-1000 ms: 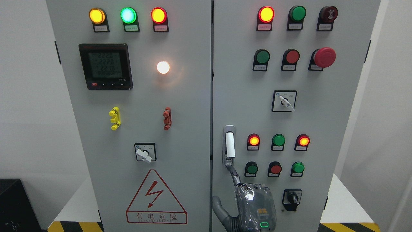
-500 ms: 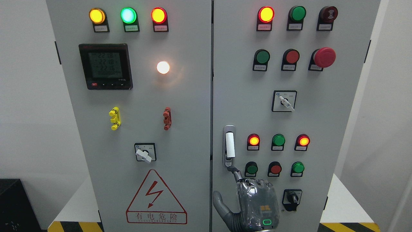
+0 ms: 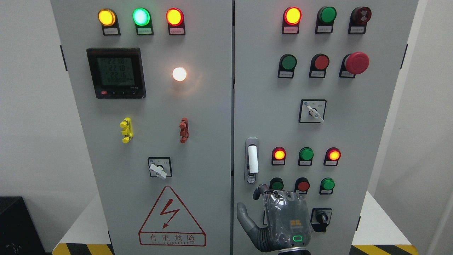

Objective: Release door handle

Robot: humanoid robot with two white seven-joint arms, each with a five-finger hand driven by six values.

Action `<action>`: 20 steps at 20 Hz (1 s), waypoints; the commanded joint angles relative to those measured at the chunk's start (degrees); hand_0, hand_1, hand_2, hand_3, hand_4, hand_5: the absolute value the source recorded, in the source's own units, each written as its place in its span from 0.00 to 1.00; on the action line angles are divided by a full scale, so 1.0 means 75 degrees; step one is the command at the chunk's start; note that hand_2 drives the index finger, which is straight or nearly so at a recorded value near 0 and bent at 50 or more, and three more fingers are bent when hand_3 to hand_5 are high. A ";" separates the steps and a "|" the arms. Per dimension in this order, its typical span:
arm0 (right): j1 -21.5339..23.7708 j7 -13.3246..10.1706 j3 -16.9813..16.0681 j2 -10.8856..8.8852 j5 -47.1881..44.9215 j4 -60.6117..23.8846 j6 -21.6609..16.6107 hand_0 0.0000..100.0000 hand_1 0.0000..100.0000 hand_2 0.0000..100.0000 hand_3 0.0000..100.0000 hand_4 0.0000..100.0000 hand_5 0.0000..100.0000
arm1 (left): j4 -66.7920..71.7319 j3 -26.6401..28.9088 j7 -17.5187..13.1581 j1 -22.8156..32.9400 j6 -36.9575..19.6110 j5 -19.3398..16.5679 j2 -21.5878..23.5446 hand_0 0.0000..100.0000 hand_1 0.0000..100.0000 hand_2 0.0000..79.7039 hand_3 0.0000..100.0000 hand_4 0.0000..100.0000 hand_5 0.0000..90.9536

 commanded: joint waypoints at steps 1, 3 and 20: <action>-0.0451 0.0205 -0.0238 0.0001 -0.0005 0.0014 0.0019 0.25 0.32 0.83 1.00 1.00 0.96 | -0.0152 -0.0164 0.0004 0.0000 0.0002 0.0000 0.0000 0.00 0.00 0.03 0.09 0.01 0.00; -0.0498 0.0253 -0.0262 0.0001 -0.0005 0.0026 0.0019 0.19 0.31 0.85 1.00 1.00 0.96 | -0.0152 -0.0164 0.0004 0.0000 0.0002 0.0000 0.0000 0.00 0.00 0.03 0.09 0.01 0.00; -0.1154 0.0288 -0.0274 0.0013 -0.0040 0.0612 0.0230 0.13 0.29 0.87 1.00 1.00 0.97 | -0.0152 -0.0164 0.0004 0.0000 0.0002 0.0000 0.0000 0.00 0.00 0.03 0.09 0.01 0.00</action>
